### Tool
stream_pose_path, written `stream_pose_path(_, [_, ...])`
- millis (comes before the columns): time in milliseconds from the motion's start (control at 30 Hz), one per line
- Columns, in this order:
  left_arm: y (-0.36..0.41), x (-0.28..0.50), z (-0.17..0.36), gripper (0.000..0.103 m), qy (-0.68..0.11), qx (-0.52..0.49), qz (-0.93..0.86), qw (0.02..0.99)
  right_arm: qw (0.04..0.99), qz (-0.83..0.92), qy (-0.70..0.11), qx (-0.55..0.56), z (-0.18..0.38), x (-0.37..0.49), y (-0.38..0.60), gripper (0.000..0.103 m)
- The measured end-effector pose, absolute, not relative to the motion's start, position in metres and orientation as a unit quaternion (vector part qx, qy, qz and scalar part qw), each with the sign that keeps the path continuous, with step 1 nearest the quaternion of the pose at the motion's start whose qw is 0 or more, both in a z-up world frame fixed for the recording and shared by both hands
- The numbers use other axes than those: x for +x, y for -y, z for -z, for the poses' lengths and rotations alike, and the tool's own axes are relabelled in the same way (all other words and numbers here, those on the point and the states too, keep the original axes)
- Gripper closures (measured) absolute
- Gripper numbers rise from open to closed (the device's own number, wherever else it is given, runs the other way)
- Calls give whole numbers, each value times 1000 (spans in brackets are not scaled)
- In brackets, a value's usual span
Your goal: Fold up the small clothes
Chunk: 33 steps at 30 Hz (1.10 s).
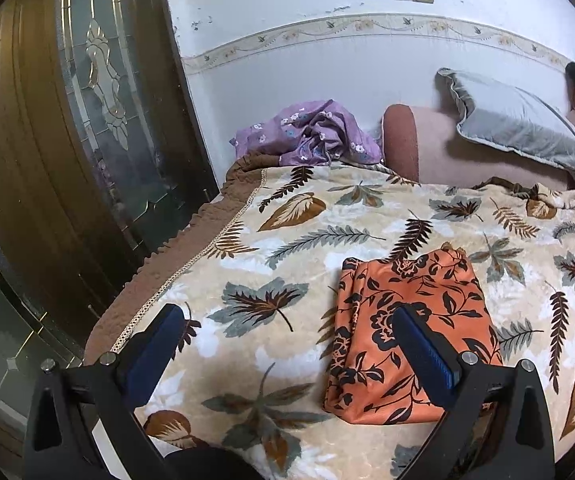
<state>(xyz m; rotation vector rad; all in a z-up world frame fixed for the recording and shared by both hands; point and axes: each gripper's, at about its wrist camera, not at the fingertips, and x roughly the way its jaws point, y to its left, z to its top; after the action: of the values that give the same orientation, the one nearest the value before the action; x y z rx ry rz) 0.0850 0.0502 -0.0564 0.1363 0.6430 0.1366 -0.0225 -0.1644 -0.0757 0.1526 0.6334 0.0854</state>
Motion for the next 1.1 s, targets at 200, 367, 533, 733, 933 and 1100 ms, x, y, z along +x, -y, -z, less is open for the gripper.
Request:
stream_pose_path(200, [-55,73,46,0,-303,65,-66,949,947,-31,-312,73,69,-24,158,34])
stream_pose_path(367, [-58,61,34,0,-286,61,-63,954,949,-33,-307,67,61,-29,149,34])
stream_pose_path(533, [-62,47,21,0,-271,57,-55,959,952,-29,-297,72,51,-35,145,34])
stream_pose_path(733, [-63,35,9,0,-258,57,-43,964,956,-32,-285,67,40,-43,142,34])
stream_pose_path(933, [-62,37,10,0,-260,57,-30,963,953,-34,-293,62,45,-38,140,34])
stream_pose_path(1100, [-62,45,16,0,-270,58,-26,961,951,-34,-301,62,50,-30,138,34])
